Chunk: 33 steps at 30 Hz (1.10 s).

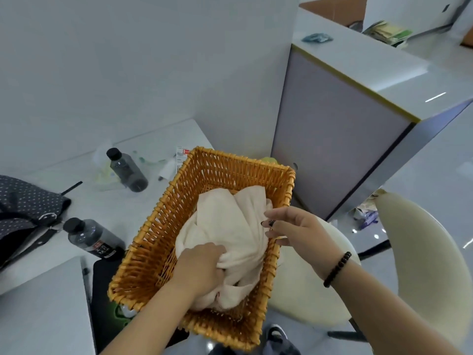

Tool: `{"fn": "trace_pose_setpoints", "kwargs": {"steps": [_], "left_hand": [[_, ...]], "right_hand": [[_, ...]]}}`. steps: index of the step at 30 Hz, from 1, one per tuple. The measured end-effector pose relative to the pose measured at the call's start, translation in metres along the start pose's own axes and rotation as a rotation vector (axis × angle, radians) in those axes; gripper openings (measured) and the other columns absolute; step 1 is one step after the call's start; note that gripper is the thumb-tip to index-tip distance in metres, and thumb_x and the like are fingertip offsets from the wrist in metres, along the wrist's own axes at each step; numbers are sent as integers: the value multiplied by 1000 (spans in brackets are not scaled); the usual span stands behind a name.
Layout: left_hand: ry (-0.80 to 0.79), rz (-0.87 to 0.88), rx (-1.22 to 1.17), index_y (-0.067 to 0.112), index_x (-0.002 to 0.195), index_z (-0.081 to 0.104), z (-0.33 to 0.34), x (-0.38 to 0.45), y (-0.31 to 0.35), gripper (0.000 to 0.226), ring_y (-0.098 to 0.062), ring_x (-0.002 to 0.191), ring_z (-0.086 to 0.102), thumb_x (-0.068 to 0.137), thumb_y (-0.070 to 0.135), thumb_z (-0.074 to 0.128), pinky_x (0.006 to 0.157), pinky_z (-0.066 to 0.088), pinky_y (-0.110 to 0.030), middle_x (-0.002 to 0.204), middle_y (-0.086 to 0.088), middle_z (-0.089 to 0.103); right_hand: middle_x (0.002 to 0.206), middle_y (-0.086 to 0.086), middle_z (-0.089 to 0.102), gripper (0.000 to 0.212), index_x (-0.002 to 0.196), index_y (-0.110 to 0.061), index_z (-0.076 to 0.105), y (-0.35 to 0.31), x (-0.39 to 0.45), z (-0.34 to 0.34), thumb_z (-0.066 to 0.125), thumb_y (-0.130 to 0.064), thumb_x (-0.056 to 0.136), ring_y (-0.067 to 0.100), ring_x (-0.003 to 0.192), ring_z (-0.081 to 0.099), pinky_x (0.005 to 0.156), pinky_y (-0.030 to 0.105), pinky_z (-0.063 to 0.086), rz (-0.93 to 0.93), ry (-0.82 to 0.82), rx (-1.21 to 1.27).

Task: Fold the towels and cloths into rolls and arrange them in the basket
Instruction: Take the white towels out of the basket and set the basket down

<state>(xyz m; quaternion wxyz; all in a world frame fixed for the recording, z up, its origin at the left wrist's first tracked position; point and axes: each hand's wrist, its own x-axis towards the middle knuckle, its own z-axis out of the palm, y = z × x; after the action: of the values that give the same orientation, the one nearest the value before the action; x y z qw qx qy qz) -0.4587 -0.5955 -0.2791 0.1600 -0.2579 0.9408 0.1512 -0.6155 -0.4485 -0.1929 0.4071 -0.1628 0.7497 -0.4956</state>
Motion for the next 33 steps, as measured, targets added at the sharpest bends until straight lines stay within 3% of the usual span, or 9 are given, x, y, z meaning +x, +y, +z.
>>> {"fn": "trace_pose_setpoints", "kwargs": {"steps": [5, 11, 14, 16, 20, 22, 27, 29, 33], "left_hand": [[243, -87, -380, 33, 89, 59, -35, -7, -13, 16, -12, 84, 60, 89, 22, 48, 75, 51, -39, 88, 14, 62], [482, -50, -728, 50, 94, 63, -102, -25, 6, 35, 0, 78, 58, 94, 16, 56, 62, 43, -12, 80, 20, 66], [524, 21, -825, 61, 85, 62, -124, -36, 20, 39, -13, 79, 61, 92, 23, 56, 69, 50, -30, 86, 14, 68], [545, 73, -883, 64, 90, 62, -133, -43, 29, 34, -16, 87, 63, 87, 31, 53, 76, 53, -37, 93, 13, 70], [698, 147, -1020, 59, 92, 65, -142, -47, 33, 29, -2, 84, 64, 85, 33, 56, 68, 50, -15, 93, 21, 70], [782, 129, -1134, 47, 96, 68, -138, -42, 29, 17, -6, 85, 64, 83, 38, 64, 71, 51, -20, 95, 13, 70], [715, 44, -1196, 36, 117, 54, -105, -26, 35, 61, -10, 104, 62, 64, 50, 79, 85, 53, -33, 111, 14, 64], [620, -7, -1143, 41, 121, 50, -88, -16, 44, 66, 1, 104, 60, 63, 44, 83, 83, 51, -23, 113, 20, 62], [621, -78, -1016, 47, 99, 54, -67, 1, 48, 38, 19, 90, 55, 82, 19, 73, 71, 42, -5, 93, 21, 63]], "right_hand": [[115, -10, 59, 35, 124, -26, 53, -9, 21, -3, 60, -21, 90, 8, 95, 59, 72, 15, 50, -136, -49, -396], [147, -8, 25, 91, 149, -32, 15, -21, 37, 8, 74, -35, 79, 13, 134, 27, 105, 23, 28, -459, -158, -704], [152, -12, 18, 98, 150, -35, 12, -28, 49, 14, 75, -44, 75, 11, 140, 13, 113, 29, 16, -607, -150, -785], [147, -15, 30, 84, 145, -38, 28, -36, 56, 21, 71, -52, 74, 8, 138, 23, 116, 34, 21, -723, -139, -824], [91, -10, 65, 8, 93, -23, 64, -62, 55, 21, 65, -20, 86, 7, 88, 59, 81, 26, 48, -714, -106, -463], [77, -6, 66, 20, 80, -23, 65, -78, 52, 18, 59, -6, 88, 9, 75, 60, 70, 27, 49, -621, -38, -231], [88, 29, 62, 23, 90, 7, 61, -120, 39, 17, 40, 11, 82, 22, 74, 55, 63, 42, 49, -571, -42, -62], [82, 24, 63, 25, 86, 2, 64, -134, 29, 15, 40, 11, 82, 21, 72, 55, 65, 41, 49, -587, -51, -40], [72, 16, 58, 32, 74, -13, 61, -151, 28, -5, 40, 8, 86, 24, 67, 54, 61, 40, 45, -583, 31, 68]]}}
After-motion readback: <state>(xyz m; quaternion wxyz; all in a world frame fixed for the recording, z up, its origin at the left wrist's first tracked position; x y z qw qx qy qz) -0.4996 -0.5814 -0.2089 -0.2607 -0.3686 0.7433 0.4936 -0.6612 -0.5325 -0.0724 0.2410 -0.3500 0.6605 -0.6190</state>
